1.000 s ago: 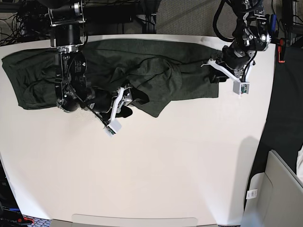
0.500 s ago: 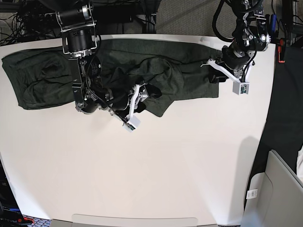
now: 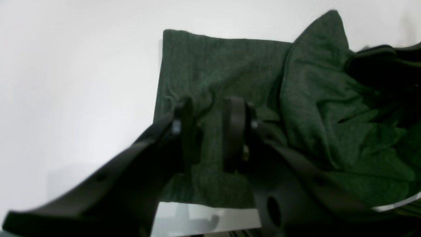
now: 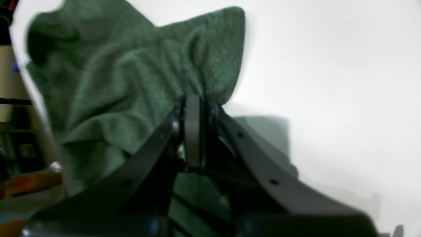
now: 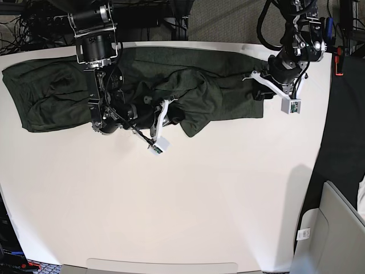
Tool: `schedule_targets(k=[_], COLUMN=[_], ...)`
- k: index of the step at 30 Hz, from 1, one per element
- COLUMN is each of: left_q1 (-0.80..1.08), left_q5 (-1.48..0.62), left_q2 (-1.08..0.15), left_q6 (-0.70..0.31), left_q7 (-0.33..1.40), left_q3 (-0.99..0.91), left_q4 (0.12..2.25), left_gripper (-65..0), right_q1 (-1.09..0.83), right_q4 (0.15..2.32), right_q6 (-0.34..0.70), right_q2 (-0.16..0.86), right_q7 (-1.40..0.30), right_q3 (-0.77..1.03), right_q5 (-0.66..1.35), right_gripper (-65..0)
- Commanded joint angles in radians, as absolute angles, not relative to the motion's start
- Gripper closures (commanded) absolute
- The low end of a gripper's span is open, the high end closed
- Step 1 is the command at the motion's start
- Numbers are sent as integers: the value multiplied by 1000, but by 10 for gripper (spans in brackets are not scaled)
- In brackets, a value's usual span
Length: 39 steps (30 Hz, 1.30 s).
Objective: Fold the T-shirt properly
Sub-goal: 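Drag the sleeve across the shirt toward the left gripper, then release the sleeve and move the right gripper to the shirt's end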
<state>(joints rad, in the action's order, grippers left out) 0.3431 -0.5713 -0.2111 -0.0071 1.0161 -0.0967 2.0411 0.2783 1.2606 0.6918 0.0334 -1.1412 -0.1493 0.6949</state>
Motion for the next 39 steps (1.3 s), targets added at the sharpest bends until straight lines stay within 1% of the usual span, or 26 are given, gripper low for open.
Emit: schedule_targets(k=[1, 5, 8, 13, 17, 21, 25, 27, 28, 32, 34, 35, 39], left_q1=[340, 340, 340, 340, 355, 361, 363, 363, 363, 363, 363, 363, 363], left_q5=[-576, -576, -576, -576, -576, -576, -576, -576, -576, -576, -576, -576, -576], left_q2=[-220, -222, -220, -220, -222, -222, -222, -222, -222, -222, -222, -222, -222], left_q6=[-10, -10, -10, -10, -10, -10, -10, -10, -10, -10, -10, -10, -10], left_q7=[997, 997, 997, 997, 997, 997, 997, 997, 997, 997, 997, 997, 997], left_q3=[-104, -111, -147, -196, -223, -223, -223, -223, -223, -223, -223, -223, -222], left_q4=[2061, 2061, 2061, 2061, 2061, 2061, 2061, 2061, 2061, 2061, 2061, 2061, 2061], left_gripper=[-156, -155, -155, -155, -155, -155, -155, -155, -155, -155, -155, -155, -155], right_q1=[303, 300, 302, 302, 303, 308, 306, 306, 305, 298, 295, 286, 260], right_q4=[1293, 1392, 1446, 1449, 1452, 1449, 1446, 1452, 1454, 1469, 1492, 1506, 1543], right_q6=[698, 698, 698, 698, 698, 698, 698, 698, 698, 698, 698, 698, 698], right_q2=[30, 5, -18, -59, -62, -53, -44, -39, -38, 15, 51, 67, 120], right_q7=[-1124, -1132, -1132, -1132, -1127, -1124, -1124, -1127, -1127, -1125, -1125, -1125, -1129], right_q3=[-150, -159, -220, -348, -432, -430, -384, -387, -386, -380, -369, -352, -209], right_q5=[759, 832, 835, 834, 828, 826, 806, 797, 796, 796, 800, 803, 803], right_gripper=[-6, -6, -6, -6, -6, -7, -12, -52, -92, -308, -397, -412, -400])
